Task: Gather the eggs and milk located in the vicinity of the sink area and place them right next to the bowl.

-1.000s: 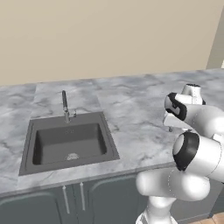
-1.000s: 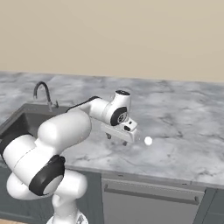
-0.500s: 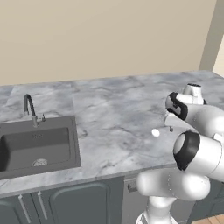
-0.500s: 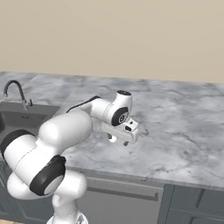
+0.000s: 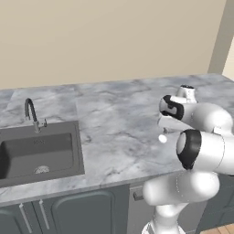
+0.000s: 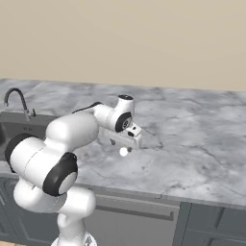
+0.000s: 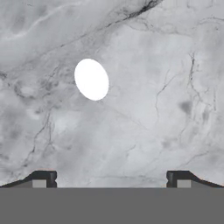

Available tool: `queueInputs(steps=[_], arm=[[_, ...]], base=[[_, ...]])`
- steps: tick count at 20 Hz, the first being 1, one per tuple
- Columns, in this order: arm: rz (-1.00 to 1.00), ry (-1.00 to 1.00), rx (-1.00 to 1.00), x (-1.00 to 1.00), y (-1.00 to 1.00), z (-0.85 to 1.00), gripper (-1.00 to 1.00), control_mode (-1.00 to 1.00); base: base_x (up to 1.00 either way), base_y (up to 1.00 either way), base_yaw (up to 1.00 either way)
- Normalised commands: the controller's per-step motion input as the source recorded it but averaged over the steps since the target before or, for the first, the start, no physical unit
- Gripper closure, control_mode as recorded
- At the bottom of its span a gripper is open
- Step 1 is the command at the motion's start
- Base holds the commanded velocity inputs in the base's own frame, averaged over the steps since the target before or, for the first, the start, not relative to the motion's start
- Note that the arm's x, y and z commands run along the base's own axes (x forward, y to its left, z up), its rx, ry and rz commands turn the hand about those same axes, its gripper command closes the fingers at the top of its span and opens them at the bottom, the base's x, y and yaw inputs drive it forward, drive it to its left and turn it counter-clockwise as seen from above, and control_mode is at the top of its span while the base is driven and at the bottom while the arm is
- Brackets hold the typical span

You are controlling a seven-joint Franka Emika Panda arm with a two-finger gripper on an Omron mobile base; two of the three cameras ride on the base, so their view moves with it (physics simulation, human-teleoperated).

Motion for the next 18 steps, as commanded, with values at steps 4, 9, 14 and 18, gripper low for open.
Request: queueInputs(steps=[4,9,14,18], arm=[[0.00,0.00,-0.08,0.50,0.34,-0.13,-1.00,-1.00],[0.05,-0.07,-0.05,0.27,-0.16,-0.28,-1.00,-1.00],[0.06,-0.15,-0.02,0.23,-0.06,-0.29,-1.00,-1.00],[0.08,-0.01,0.00,0.20,0.00,-0.25,-1.00,-1.00]], base=[[0.00,0.00,0.00],[0.00,0.00,0.00],[0.00,0.00,0.00],[0.00,0.00,0.00]])
